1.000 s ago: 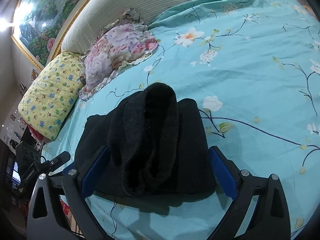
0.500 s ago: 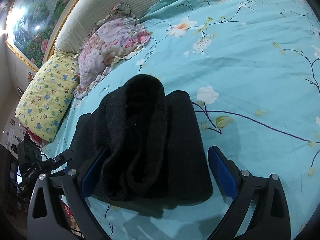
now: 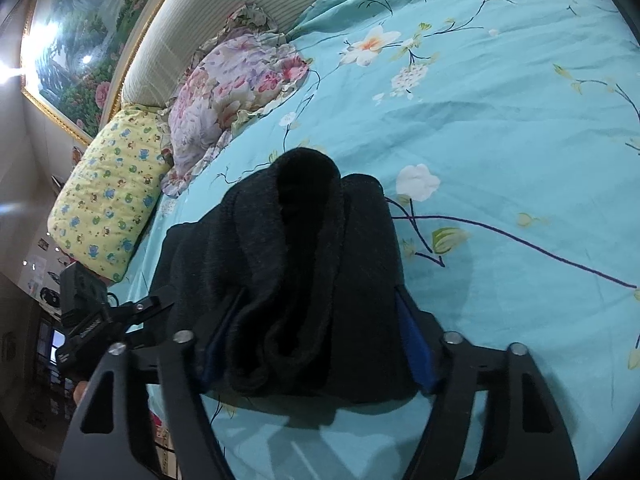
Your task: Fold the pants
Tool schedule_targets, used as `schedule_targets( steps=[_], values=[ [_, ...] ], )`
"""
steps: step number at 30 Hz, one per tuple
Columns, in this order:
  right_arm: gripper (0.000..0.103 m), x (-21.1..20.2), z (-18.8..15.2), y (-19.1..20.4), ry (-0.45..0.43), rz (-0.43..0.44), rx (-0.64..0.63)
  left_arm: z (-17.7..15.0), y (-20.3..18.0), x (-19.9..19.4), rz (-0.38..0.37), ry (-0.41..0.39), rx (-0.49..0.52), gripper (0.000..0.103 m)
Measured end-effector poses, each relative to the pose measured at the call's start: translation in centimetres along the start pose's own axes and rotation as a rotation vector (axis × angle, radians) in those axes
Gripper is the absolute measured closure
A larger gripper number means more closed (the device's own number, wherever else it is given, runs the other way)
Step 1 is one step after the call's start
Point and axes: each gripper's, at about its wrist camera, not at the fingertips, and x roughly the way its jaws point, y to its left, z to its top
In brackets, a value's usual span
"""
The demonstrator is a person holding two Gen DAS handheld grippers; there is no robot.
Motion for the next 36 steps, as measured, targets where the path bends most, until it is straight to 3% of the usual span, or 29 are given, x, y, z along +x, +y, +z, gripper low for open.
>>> schedule_targets(
  steps=[1,3,12,24,36],
  values=[
    [0.039,0.0,0.0,-0.1,0.000,0.006,0.006,0.0,-0.3,0.1,0.009,0.000,0.014,0.027],
    [0.041,0.0,-0.1,-0.2,-0.001,0.019,0.013,0.1,-0.8,0.3,-0.012,0.016,0.033,0.047],
    [0.051,-0.4,-0.3,0.8,-0.012,0.026,-0.008,-0.3,-2.1,-1.2,-0.024,-0.025,0.068,0.072],
    [0.058,-1.6,0.7,3.4,-0.030,0.091,-0.039,-0.7,-2.0,-6.0,-0.049,-0.107,0.087,0.076],
    [0.058,1.5,2.4,9.2,0.007,0.148,-0.151,0.8,1.9,-10.5,-0.025,-0.206,0.023,0.076]
  ],
)
